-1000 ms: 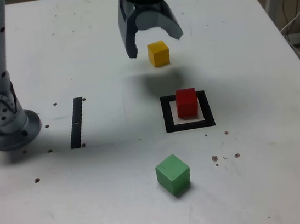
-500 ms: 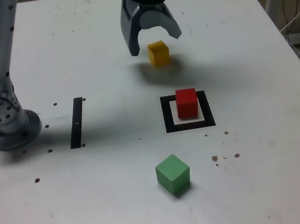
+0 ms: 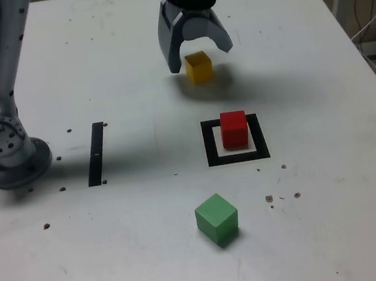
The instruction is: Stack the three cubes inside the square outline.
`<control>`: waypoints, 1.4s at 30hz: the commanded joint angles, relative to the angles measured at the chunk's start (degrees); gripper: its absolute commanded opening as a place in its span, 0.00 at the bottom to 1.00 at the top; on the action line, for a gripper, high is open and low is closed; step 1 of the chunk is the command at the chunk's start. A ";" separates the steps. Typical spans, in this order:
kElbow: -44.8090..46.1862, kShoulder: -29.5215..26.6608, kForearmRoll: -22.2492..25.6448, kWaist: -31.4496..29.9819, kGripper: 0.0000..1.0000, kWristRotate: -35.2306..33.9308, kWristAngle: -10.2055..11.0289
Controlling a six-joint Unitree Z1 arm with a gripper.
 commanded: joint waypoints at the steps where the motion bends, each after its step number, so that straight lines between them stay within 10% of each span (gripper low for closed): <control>1: -0.29 0.63 -0.10 0.16 0.99 0.19 -0.10; 18: -2.24 4.06 1.07 0.59 0.82 0.94 -1.66; 32: -4.15 5.29 1.79 0.68 0.26 1.12 -2.35; 42: -4.31 4.96 2.07 0.68 0.24 1.39 -2.52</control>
